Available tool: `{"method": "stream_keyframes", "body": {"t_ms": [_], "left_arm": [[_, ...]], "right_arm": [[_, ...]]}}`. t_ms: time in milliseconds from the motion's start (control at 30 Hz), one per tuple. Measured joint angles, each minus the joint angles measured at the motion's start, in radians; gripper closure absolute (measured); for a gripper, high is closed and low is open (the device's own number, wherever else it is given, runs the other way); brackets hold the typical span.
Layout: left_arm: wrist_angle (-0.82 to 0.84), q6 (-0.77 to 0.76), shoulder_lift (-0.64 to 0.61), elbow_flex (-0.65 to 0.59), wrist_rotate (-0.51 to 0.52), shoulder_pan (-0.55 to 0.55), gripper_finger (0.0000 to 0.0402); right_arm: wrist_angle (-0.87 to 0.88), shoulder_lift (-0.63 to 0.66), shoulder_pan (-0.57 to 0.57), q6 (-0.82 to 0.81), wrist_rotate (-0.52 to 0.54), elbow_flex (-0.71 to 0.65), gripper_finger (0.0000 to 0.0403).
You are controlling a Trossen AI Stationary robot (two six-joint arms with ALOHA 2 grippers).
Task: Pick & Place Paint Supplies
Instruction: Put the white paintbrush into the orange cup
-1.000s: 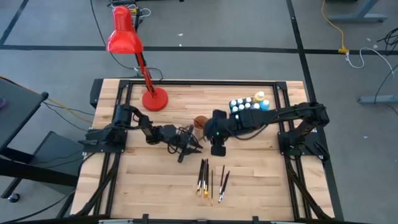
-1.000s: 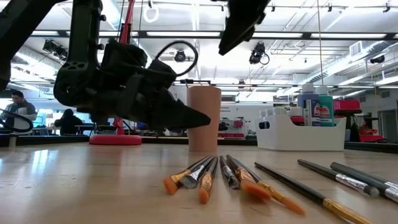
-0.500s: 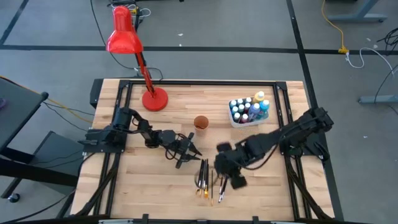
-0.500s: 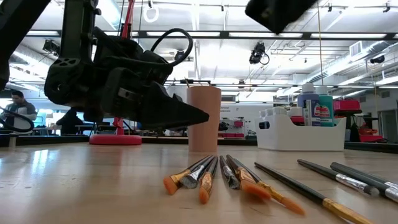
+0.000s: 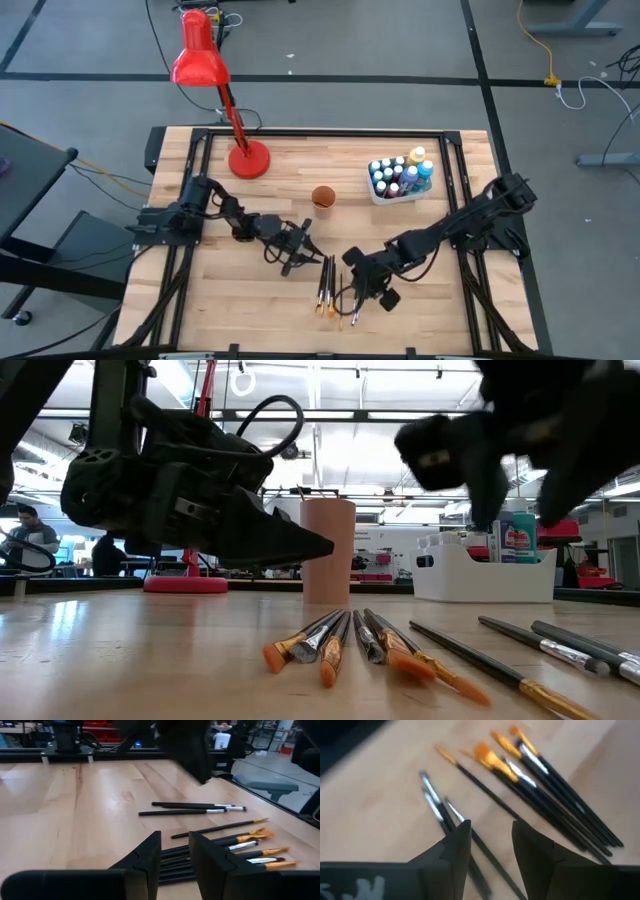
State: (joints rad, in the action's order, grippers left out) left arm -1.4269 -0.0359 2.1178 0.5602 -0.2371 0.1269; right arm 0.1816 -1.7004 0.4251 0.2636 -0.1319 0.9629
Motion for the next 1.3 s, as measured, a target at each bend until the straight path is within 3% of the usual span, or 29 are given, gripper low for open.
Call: {"method": "stream_keyframes", "body": {"t_ms": [167,367,533,667,867,1300], "left_arm": [[0.000,0.001,0.000,0.000,0.001,0.003,0.0292],[0.000,0.000,0.000,0.000,0.017,0.003,0.0292],[0.000,0.000,0.000,0.000,0.025,0.003,0.0292],[0.000,-0.004,0.000,0.000,0.043,0.003,0.0292],[0.000,-0.005,0.000,0.000,0.042,0.003,0.0292],[0.000,-0.012,0.000,0.000,0.042,0.003,0.0292]], "right_arm": [[-0.034,0.000,-0.024,0.175,-0.067,-0.086,0.0260],[-0.214,0.000,-0.053,0.233,0.012,-0.194,0.0279],[-0.329,0.000,-0.083,0.230,-0.087,-0.225,0.0292],[-0.302,0.001,-0.104,0.236,-0.167,-0.225,0.0296],[-0.310,0.001,-0.127,0.258,-0.119,-0.225,0.0296],[-0.295,-0.021,-0.134,0.272,-0.156,-0.227,0.0296]]}}
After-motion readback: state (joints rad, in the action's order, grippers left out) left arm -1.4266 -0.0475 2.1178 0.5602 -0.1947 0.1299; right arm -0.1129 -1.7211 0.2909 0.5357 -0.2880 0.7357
